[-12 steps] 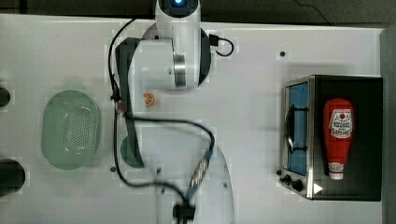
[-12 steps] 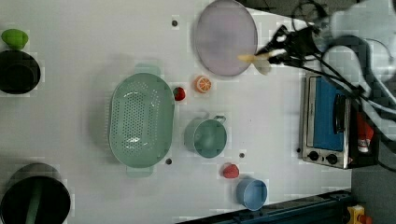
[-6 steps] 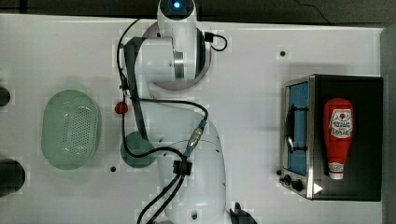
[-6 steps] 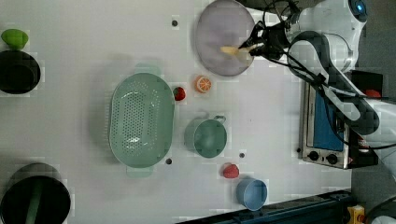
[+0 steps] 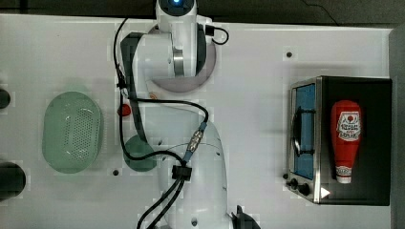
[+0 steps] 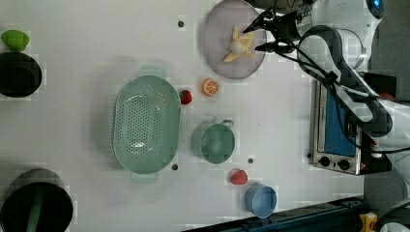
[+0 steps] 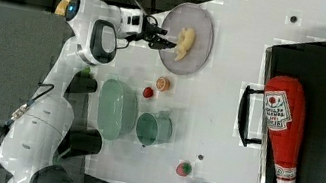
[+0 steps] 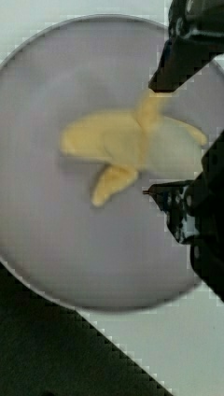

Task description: Pick banana from table and place on plate.

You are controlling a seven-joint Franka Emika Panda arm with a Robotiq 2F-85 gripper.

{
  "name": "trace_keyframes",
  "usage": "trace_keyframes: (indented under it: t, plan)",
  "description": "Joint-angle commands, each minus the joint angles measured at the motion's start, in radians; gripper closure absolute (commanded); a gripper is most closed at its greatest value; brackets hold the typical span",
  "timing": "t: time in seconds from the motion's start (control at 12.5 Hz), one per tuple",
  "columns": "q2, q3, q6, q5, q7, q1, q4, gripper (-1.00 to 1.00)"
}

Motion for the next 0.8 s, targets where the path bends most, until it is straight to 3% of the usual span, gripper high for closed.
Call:
trace_keyframes:
  t: [0.08, 0.4, 0.8]
  plan:
    - [-0.027, -0.008, 0.003, -0.011, 0.033, 0.009, 0.026, -0.99]
    - [-0.113, -0.020, -0.052, -0.011, 0.033, 0.004, 0.020, -1.00]
    - [-0.360, -0.069, -0.391, -0.011, 0.033, -0.022, 0.011, -1.00]
